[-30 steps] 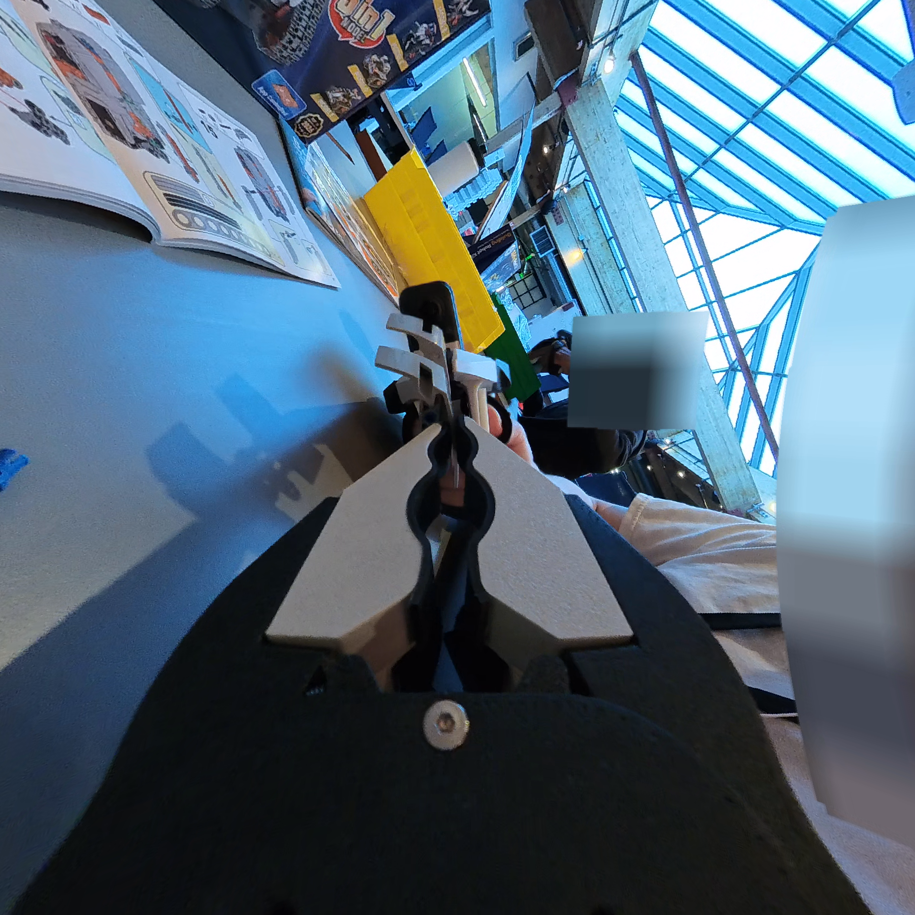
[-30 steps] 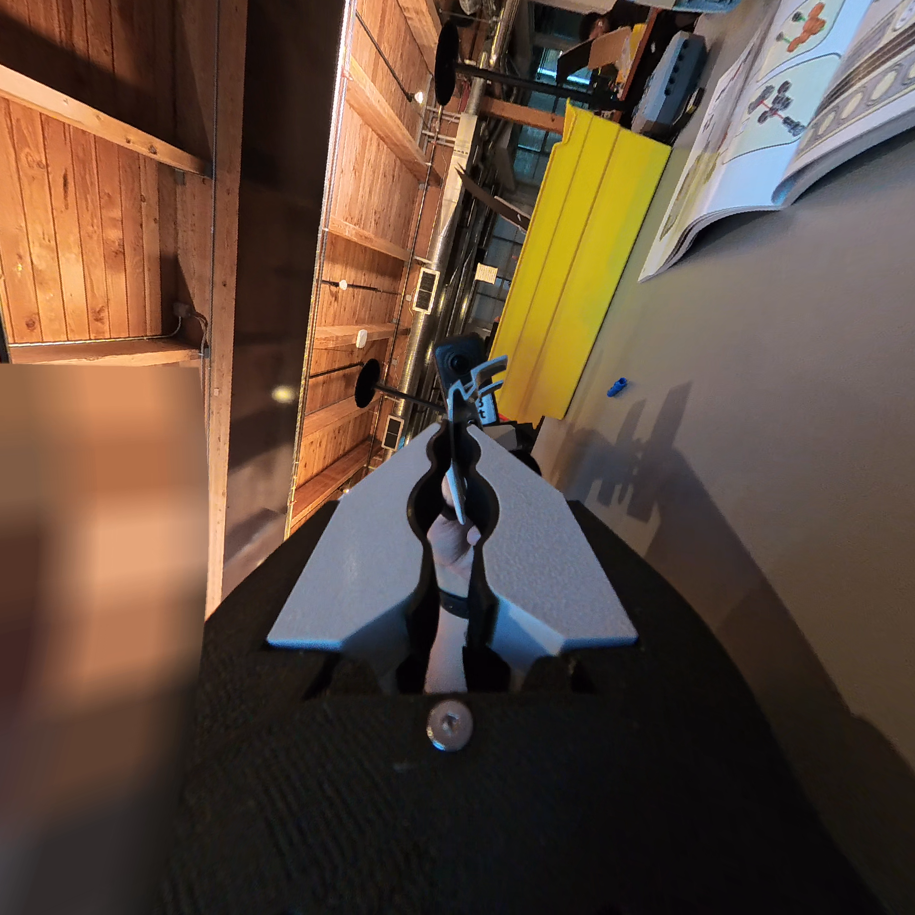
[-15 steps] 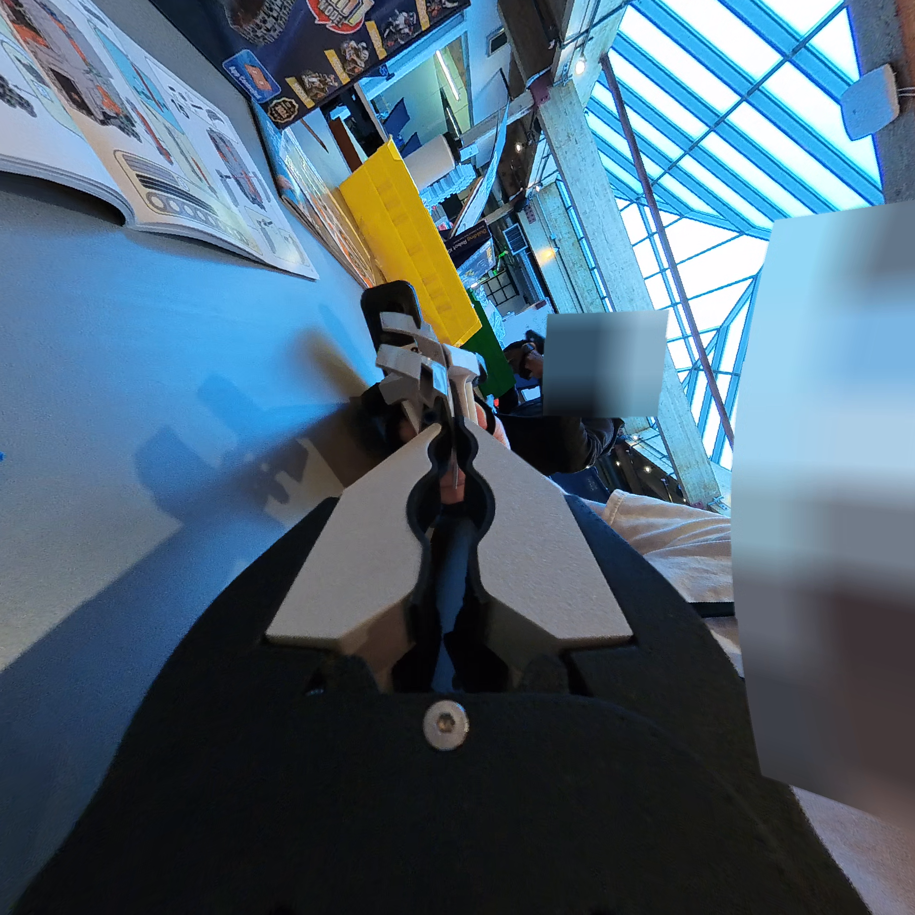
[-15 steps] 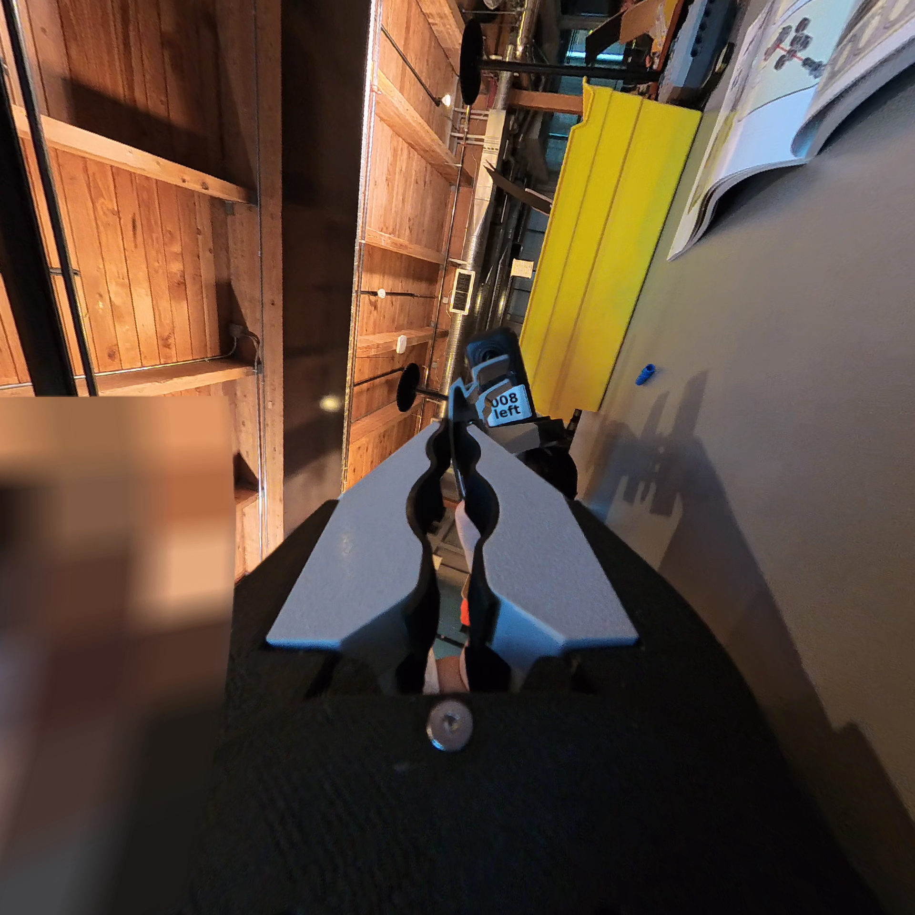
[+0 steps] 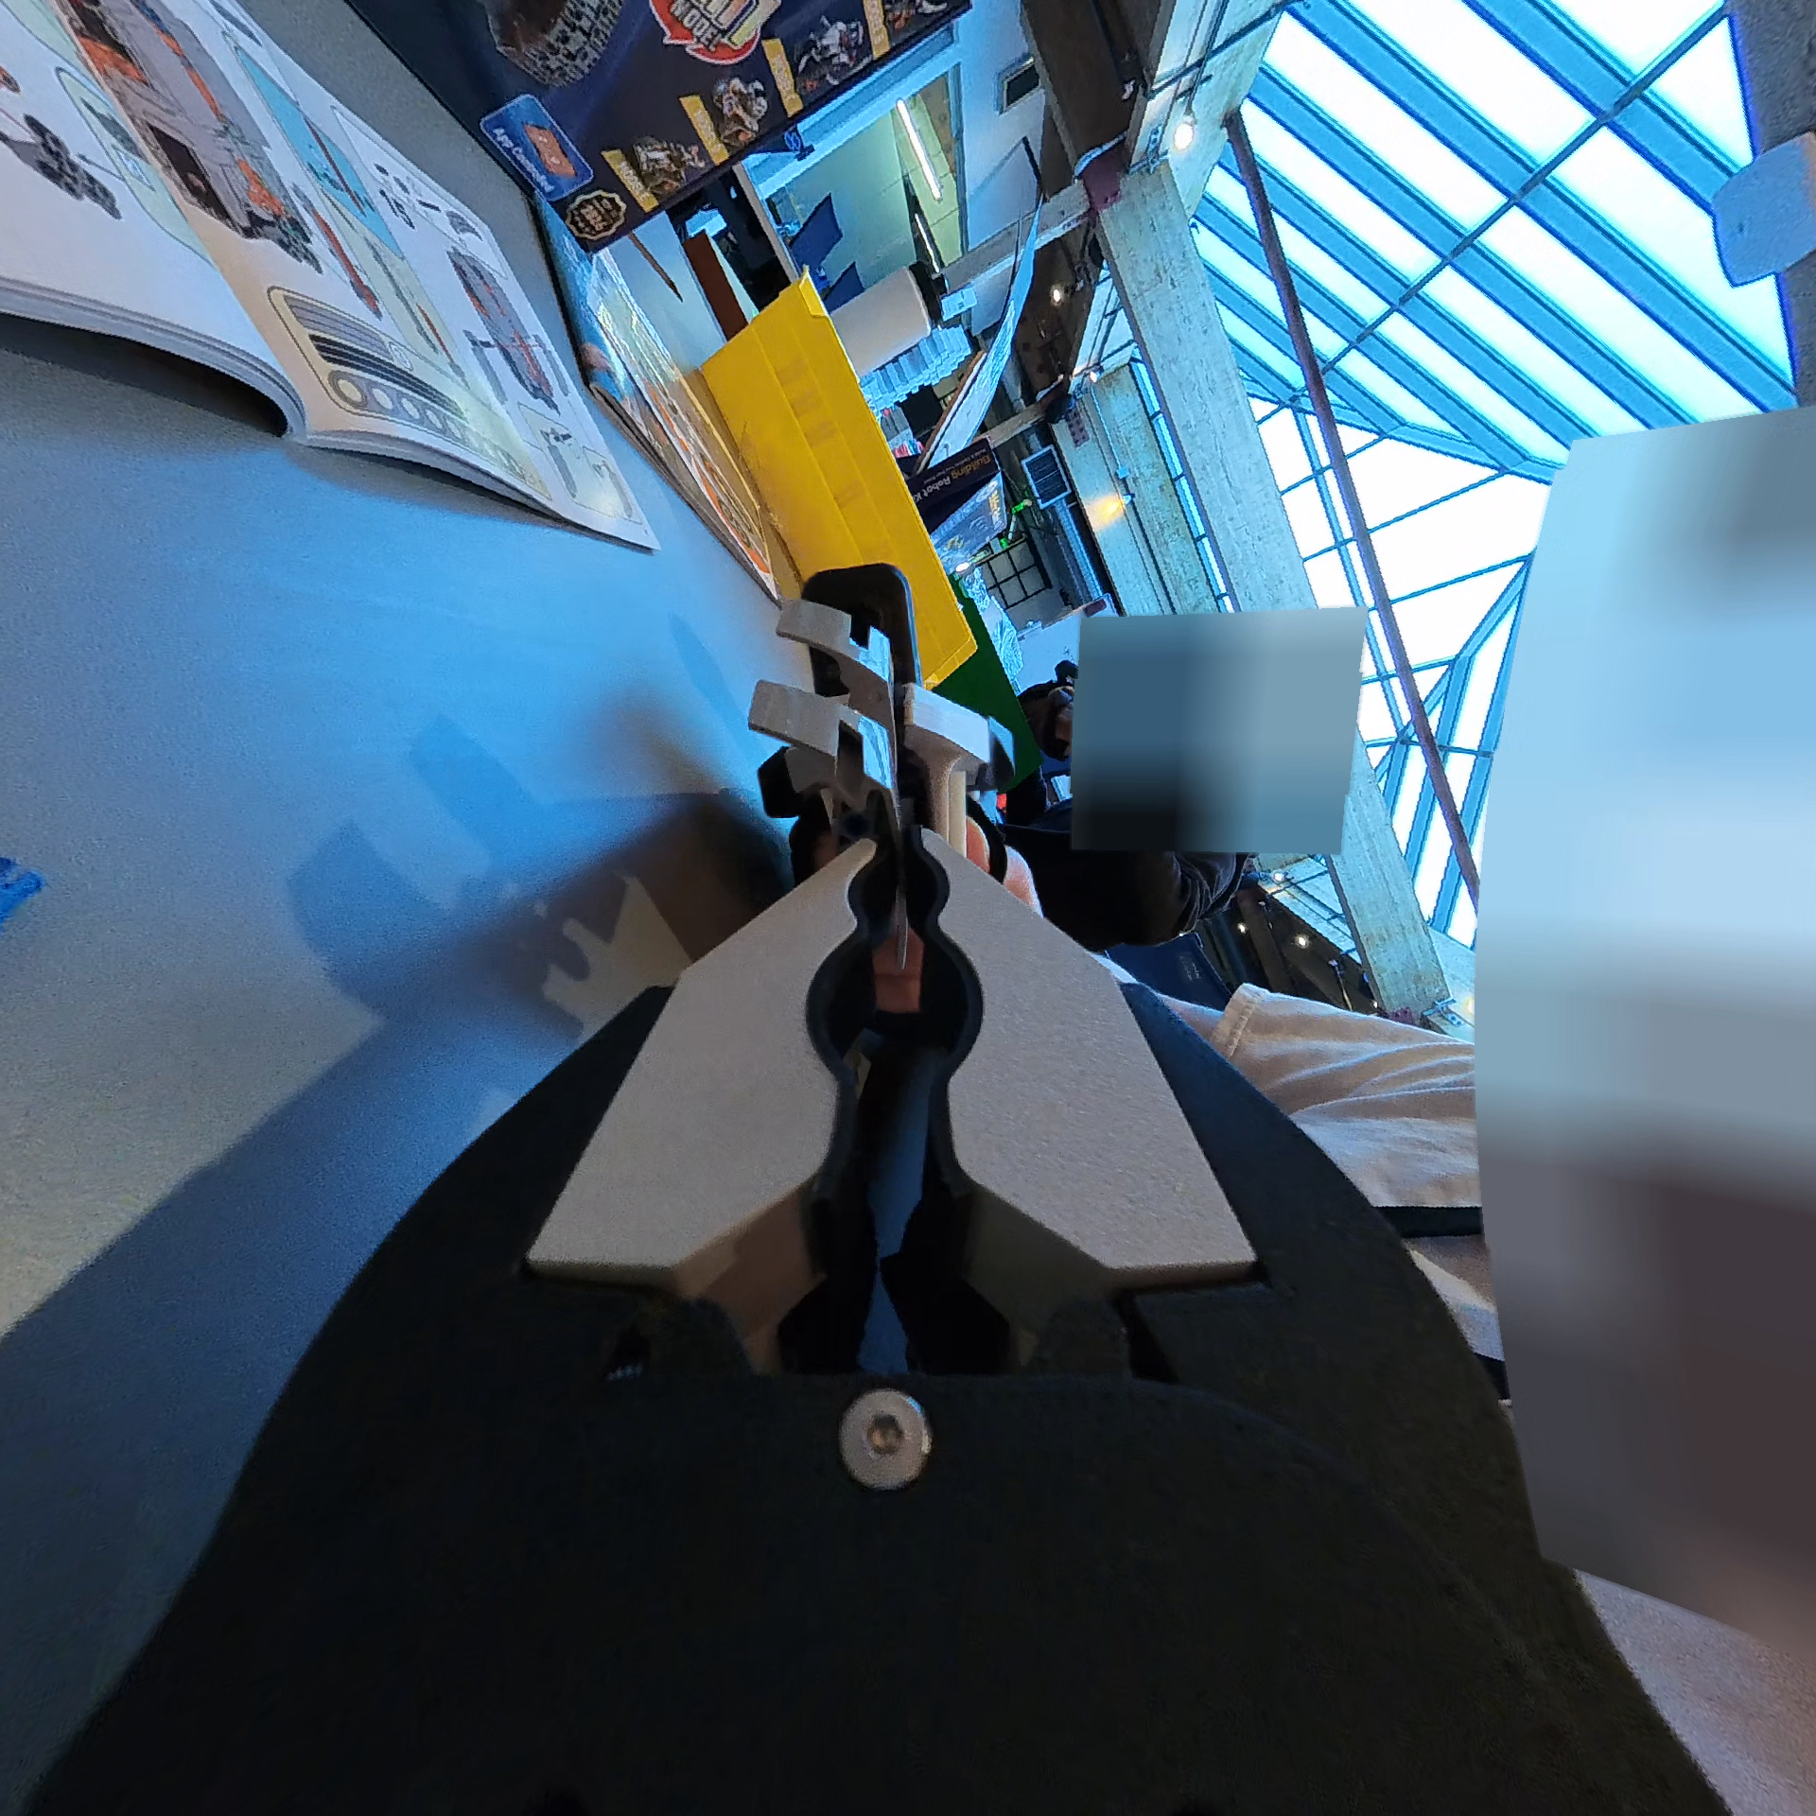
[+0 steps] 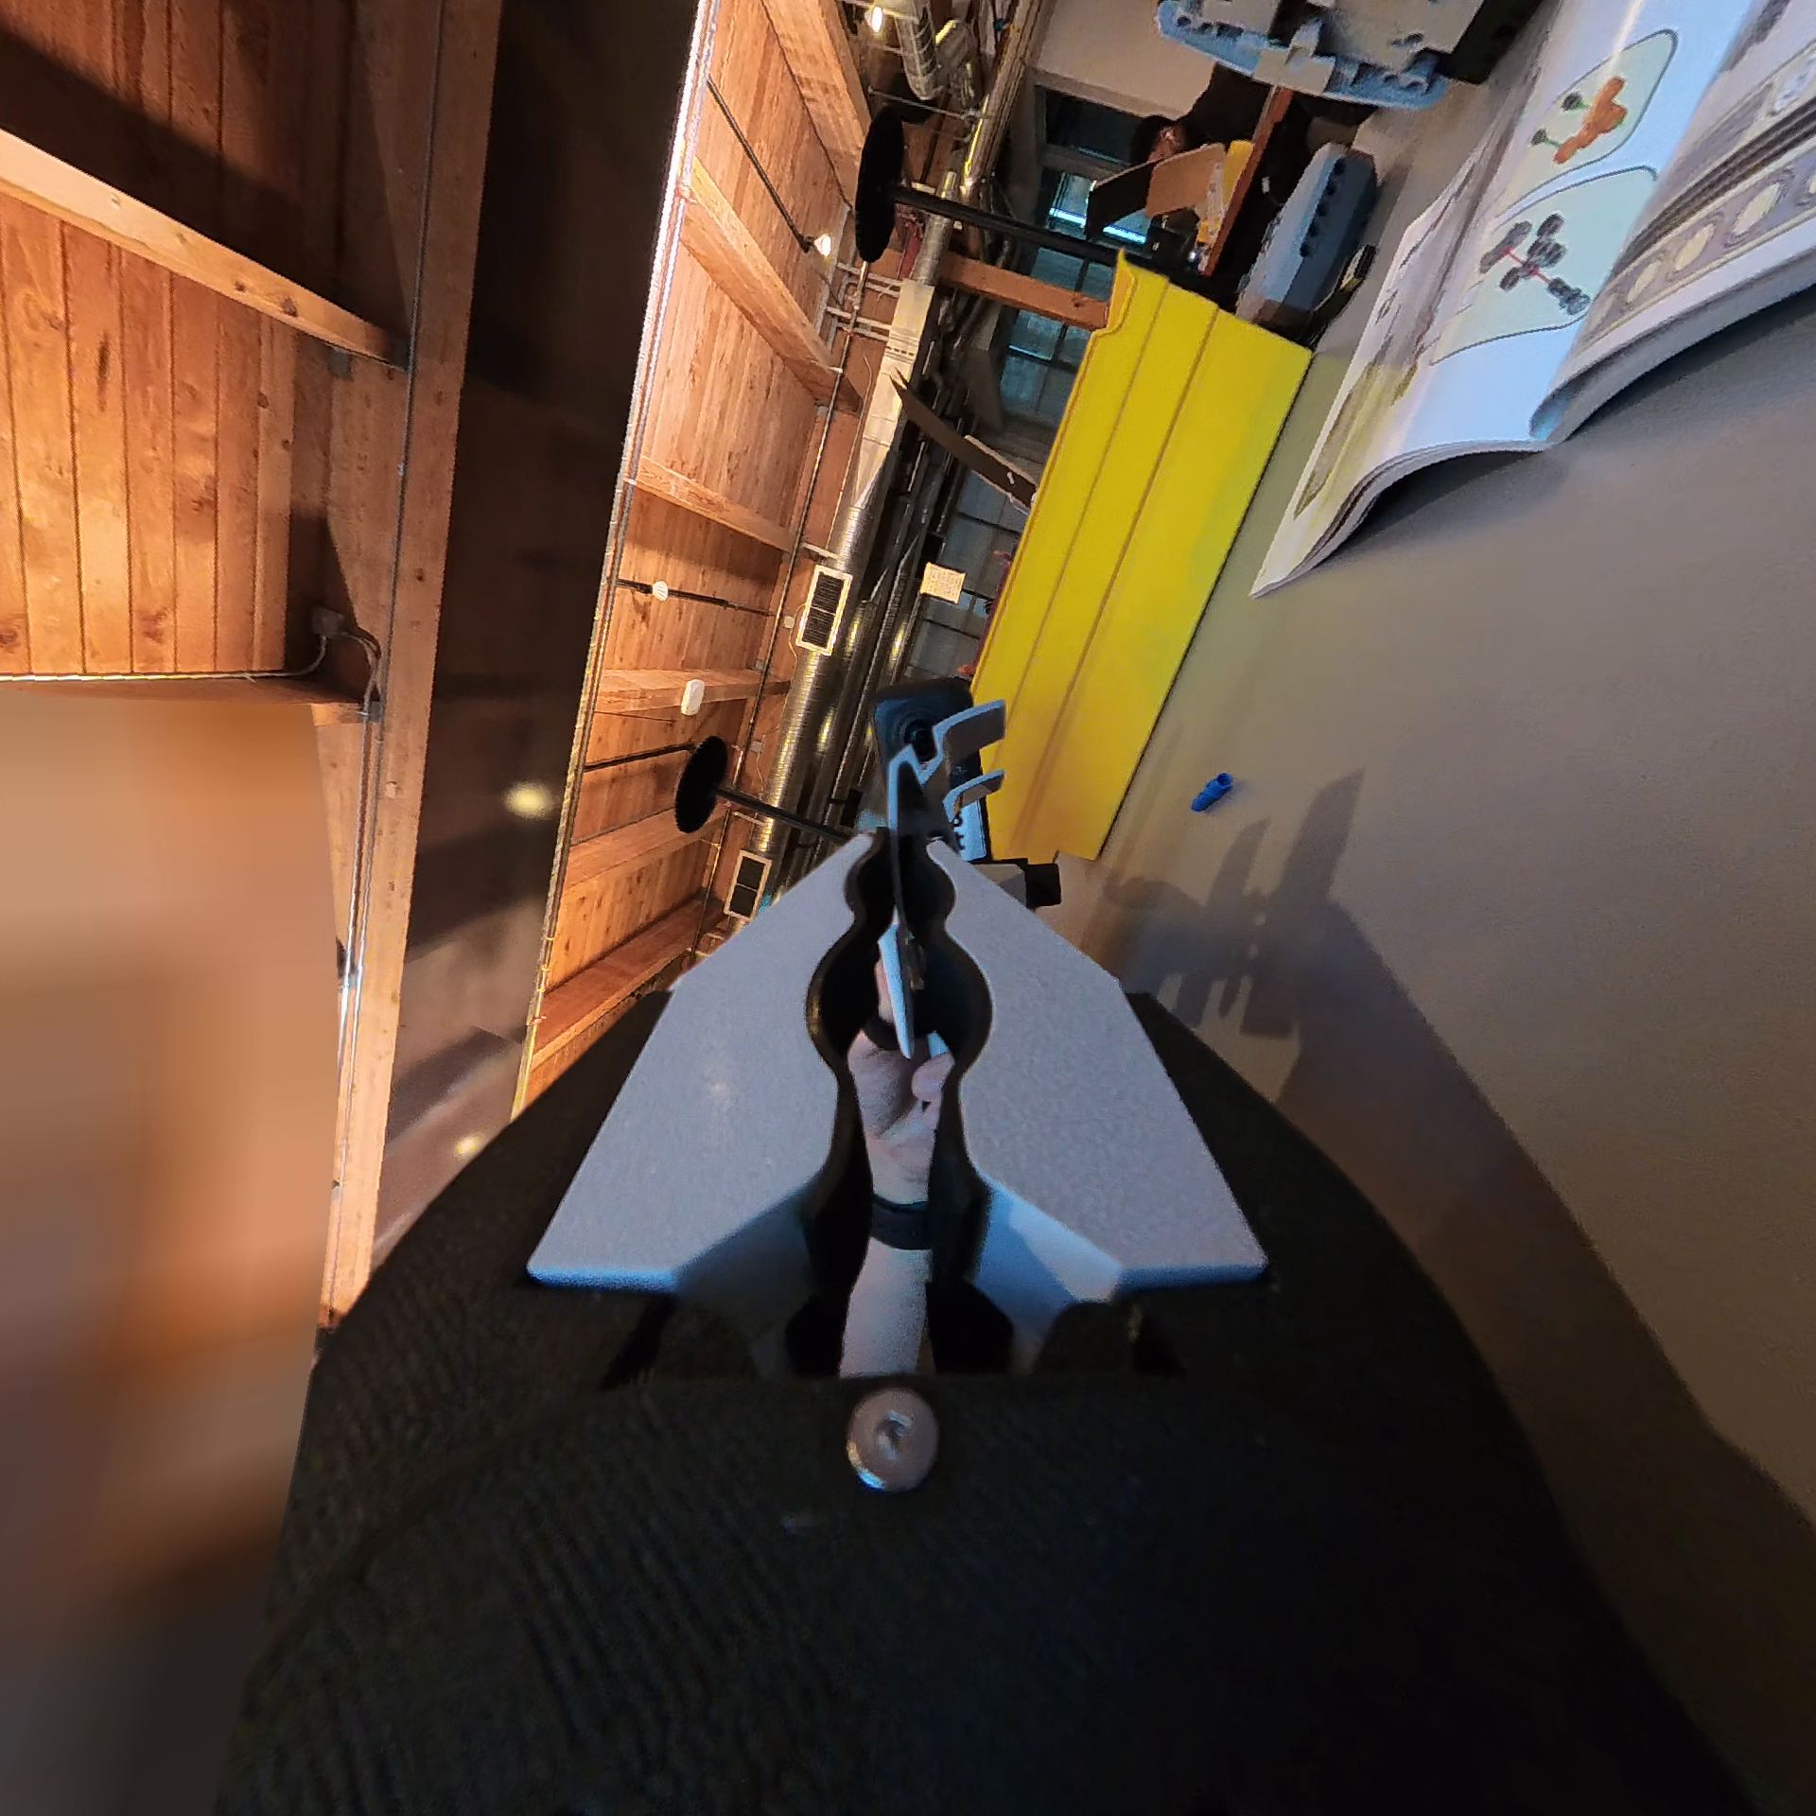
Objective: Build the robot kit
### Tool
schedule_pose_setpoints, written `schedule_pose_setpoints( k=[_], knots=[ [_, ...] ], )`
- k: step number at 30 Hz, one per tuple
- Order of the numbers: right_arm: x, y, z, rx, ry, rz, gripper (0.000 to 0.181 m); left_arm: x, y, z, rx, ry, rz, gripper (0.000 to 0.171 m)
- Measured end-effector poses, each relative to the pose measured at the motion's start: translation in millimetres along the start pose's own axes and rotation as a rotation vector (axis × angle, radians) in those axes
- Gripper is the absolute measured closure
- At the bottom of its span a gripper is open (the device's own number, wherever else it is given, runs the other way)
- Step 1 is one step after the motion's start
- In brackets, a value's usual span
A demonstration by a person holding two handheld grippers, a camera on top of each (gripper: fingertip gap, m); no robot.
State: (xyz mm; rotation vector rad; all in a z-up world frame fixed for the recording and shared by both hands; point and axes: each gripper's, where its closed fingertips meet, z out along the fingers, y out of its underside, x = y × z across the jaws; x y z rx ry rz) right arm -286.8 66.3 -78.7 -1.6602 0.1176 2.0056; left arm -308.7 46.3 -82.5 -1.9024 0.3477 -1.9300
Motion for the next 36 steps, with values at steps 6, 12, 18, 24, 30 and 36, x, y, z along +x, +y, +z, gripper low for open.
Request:
schedule_pose_setpoints(
  k=[6,12,18,24,30,36],
  knots=[
    [0.9,0.2,0.0,0.008,0.003,0.010,0.181,-0.3,0.7,0.4,-0.004,0.004,-0.008,0.171],
    [0.2,-0.3,1.7,0.063,-0.029,0.066,0.181,1.6,-4.0,-2.2,0.027,0.019,-0.008,0.171],
    [-0.6,-0.9,3.2,0.033,-0.042,0.069,0.181,1.3,-7.6,-4.3,0.044,0.022,-0.018,0.171],
    [-3.2,0.9,2.9,-0.021,-0.051,0.068,0.180,2.8,-7.5,-4.9,0.042,0.027,-0.014,0.171],
    [-6.4,4.2,2.4,-0.078,-0.059,0.052,0.181,4.3,-7.6,-5.7,0.043,0.036,-0.014,0.171],
    [-8.0,7.8,-0.2,-0.152,-0.062,0.039,0.179,3.9,-6.4,-4.7,0.034,0.032,-0.012,0.171]
  ],
)
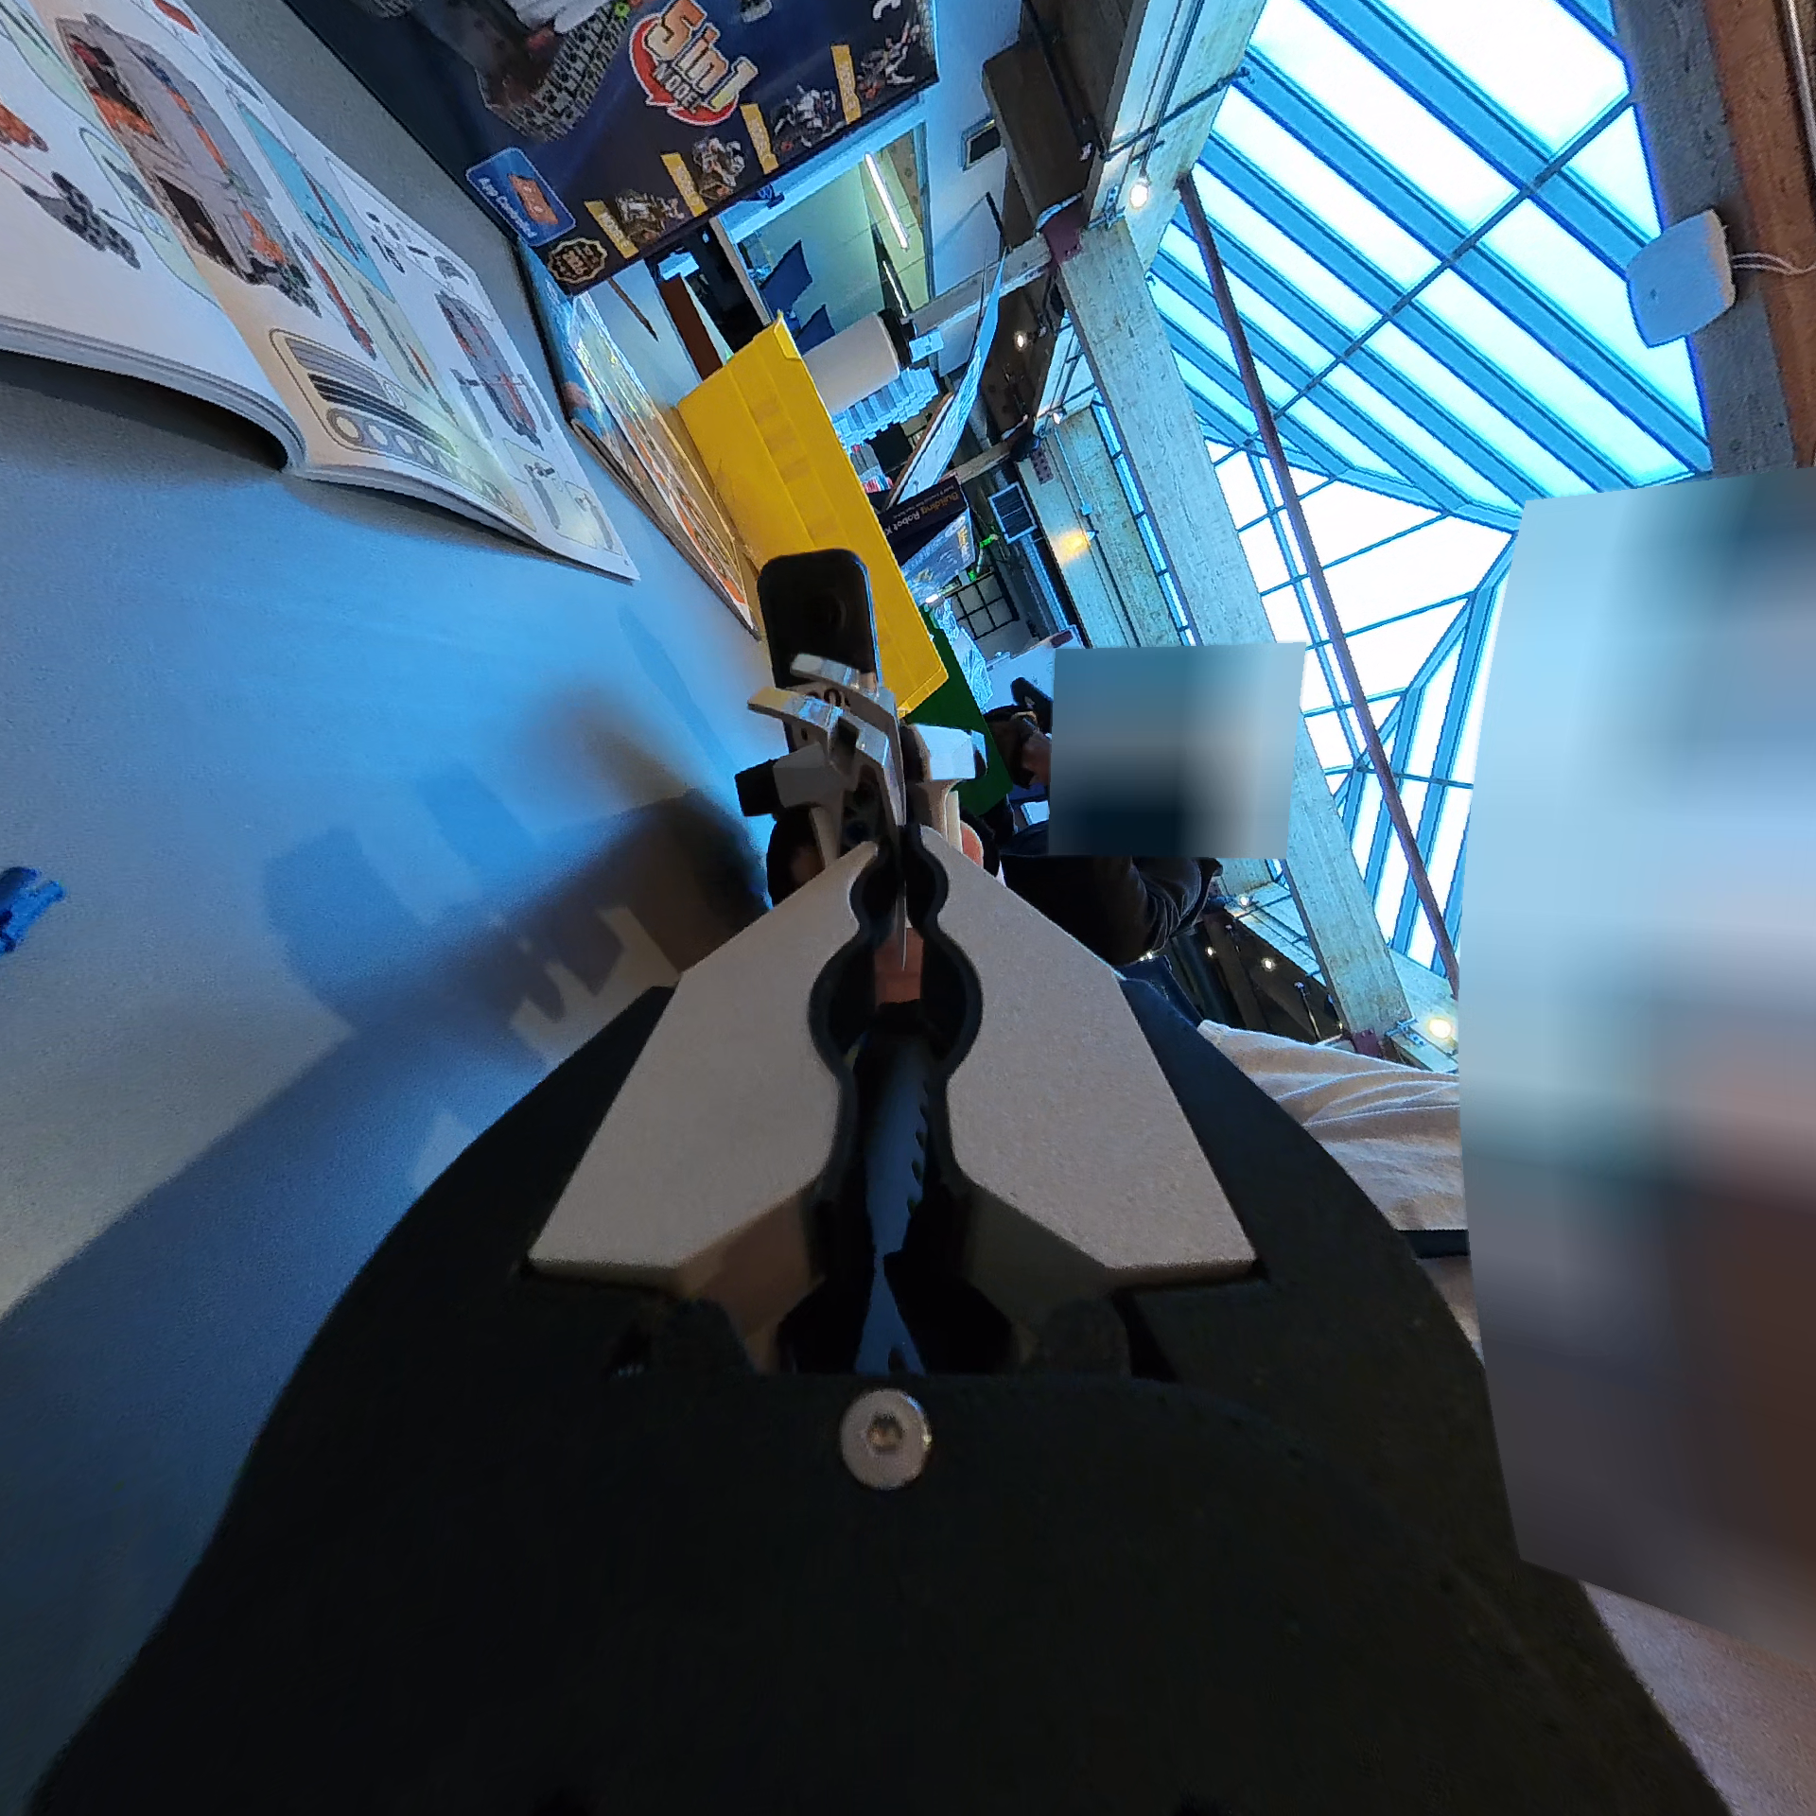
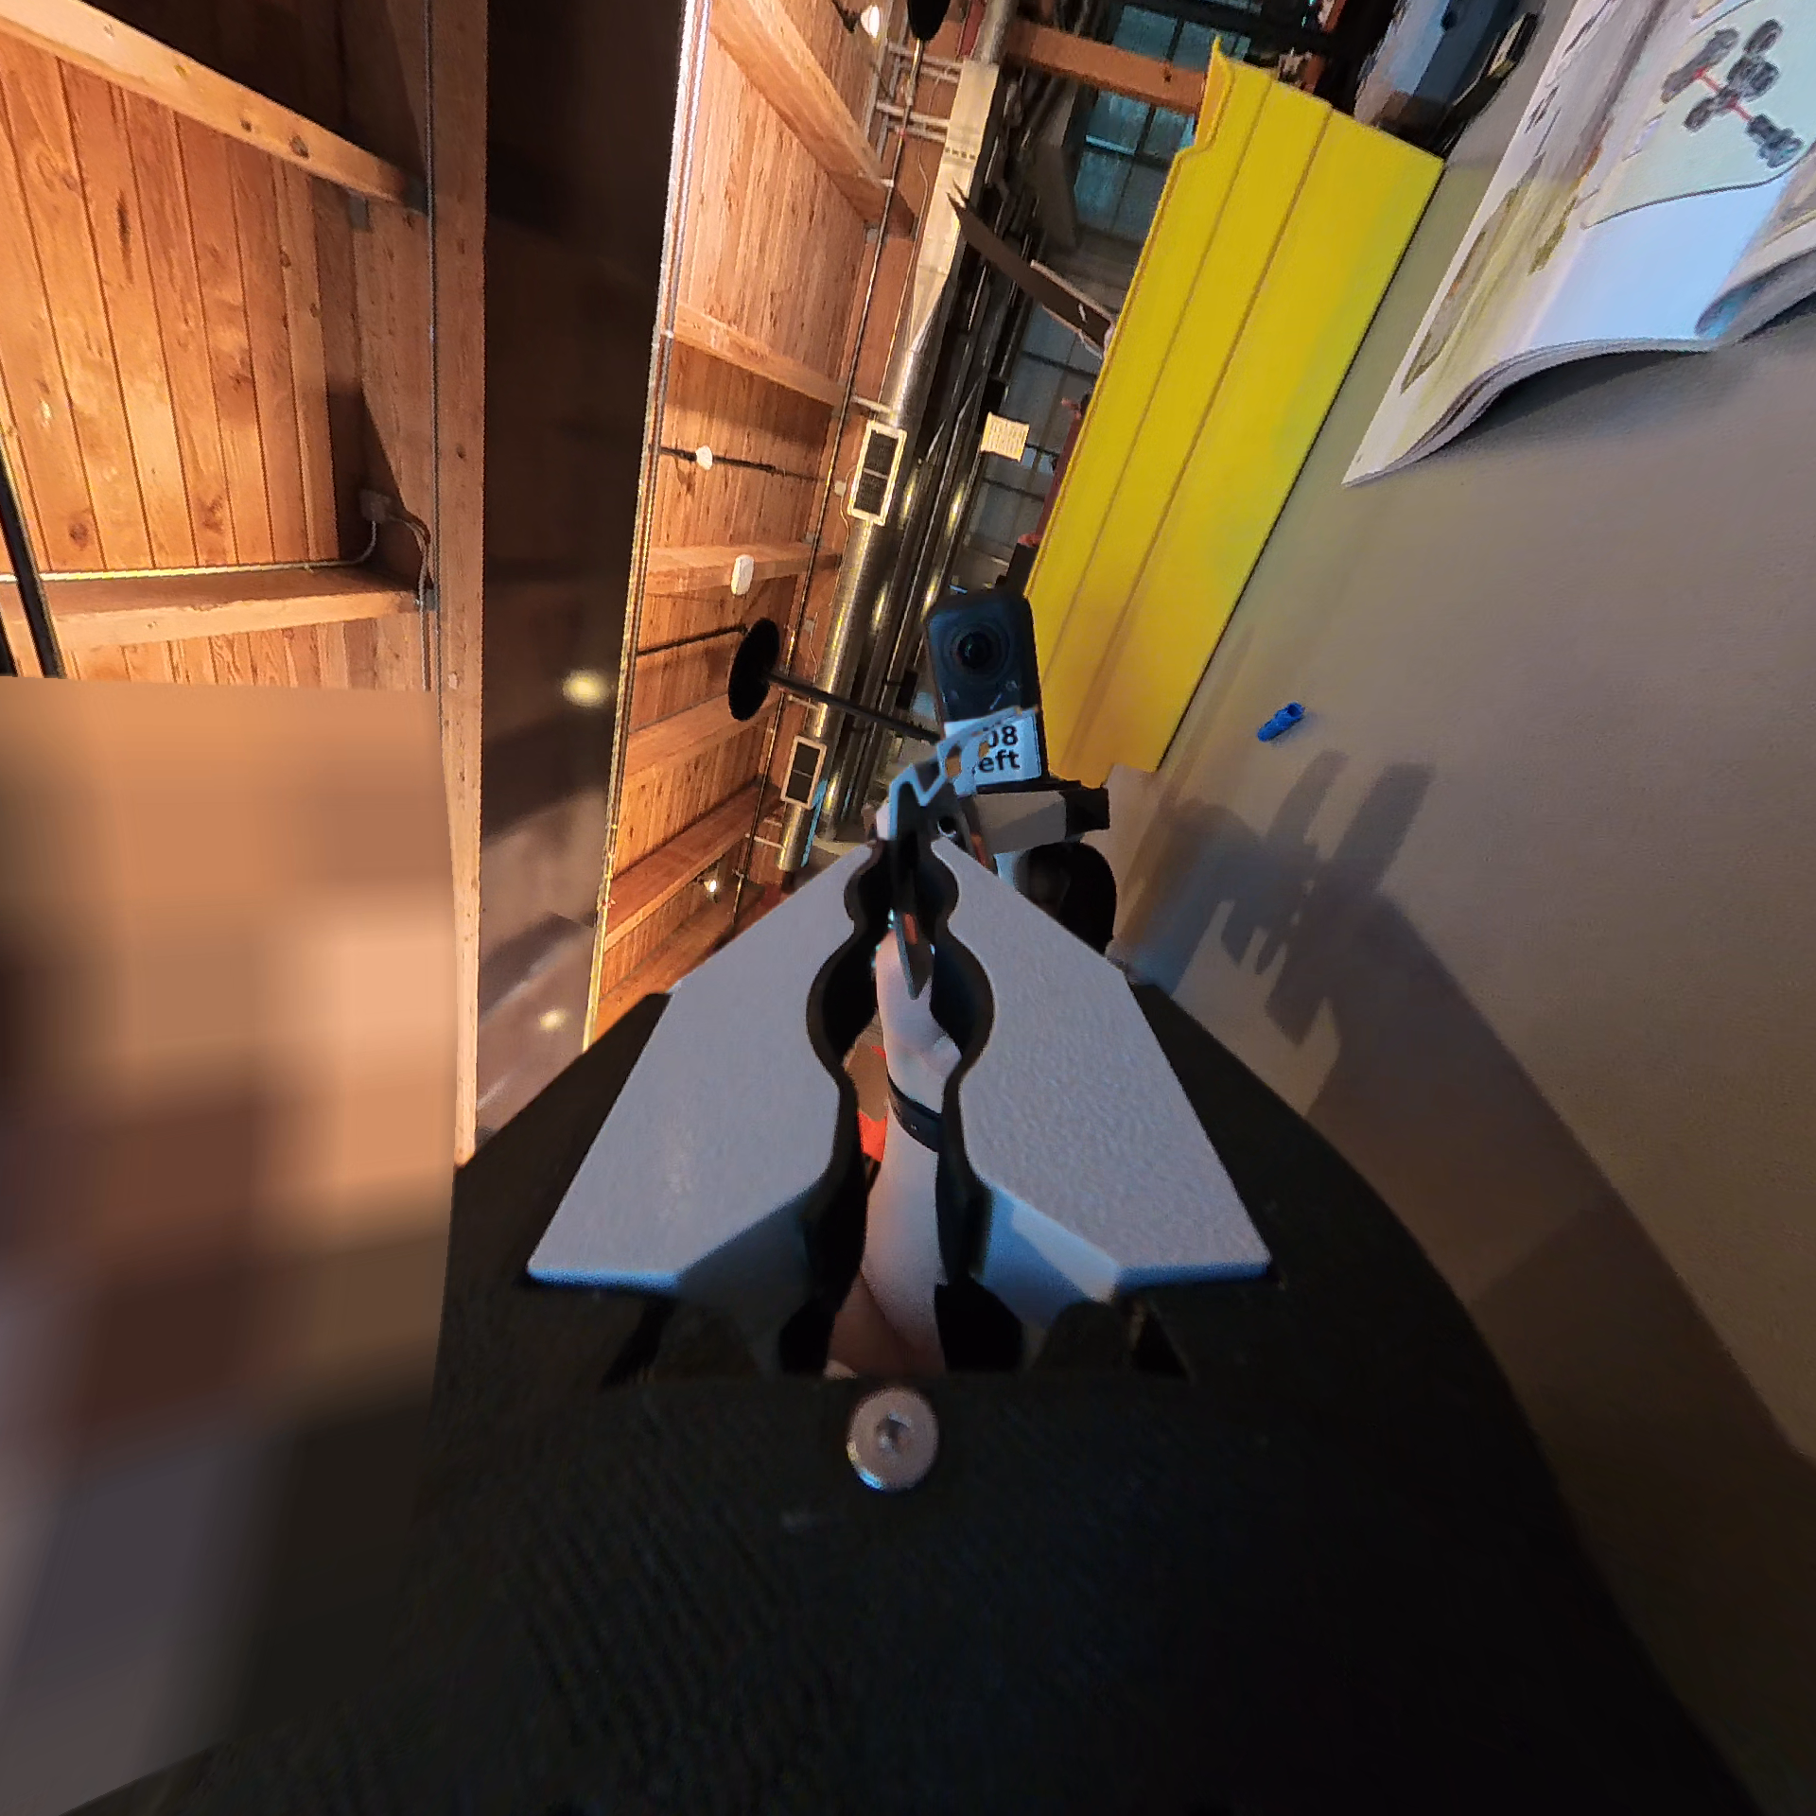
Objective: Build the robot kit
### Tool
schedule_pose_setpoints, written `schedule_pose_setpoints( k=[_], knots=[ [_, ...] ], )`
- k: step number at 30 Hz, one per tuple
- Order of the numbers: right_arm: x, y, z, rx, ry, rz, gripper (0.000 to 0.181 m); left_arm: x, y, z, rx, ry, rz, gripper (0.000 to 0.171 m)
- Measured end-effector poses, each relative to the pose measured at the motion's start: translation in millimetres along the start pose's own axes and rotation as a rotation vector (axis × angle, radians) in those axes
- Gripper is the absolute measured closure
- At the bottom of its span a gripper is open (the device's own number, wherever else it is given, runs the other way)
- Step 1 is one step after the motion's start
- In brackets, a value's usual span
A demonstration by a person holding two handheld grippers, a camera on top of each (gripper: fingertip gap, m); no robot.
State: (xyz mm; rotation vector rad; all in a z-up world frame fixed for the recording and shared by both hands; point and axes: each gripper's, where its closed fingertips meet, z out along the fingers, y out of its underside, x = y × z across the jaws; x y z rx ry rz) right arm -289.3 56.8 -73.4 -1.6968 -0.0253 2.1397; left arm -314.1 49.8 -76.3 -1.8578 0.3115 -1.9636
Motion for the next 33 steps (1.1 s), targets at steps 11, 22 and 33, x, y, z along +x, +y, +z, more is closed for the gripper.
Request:
schedule_pose_setpoints(
  k=[11,22,33],
  knots=[
    [4,9,-4,-0.129,0.038,-0.048,0.181,0,2,1,-0.015,-0.008,0.007,0.171],
    [2,8,-6,-0.076,-0.015,0.060,0.181,2,4,2,-0.016,-0.005,0.030,0.171],
    [-5,5,2,-0.028,0.015,-0.166,0.181,6,-4,-3,0.034,0.062,-0.027,0.171]
  ],
)
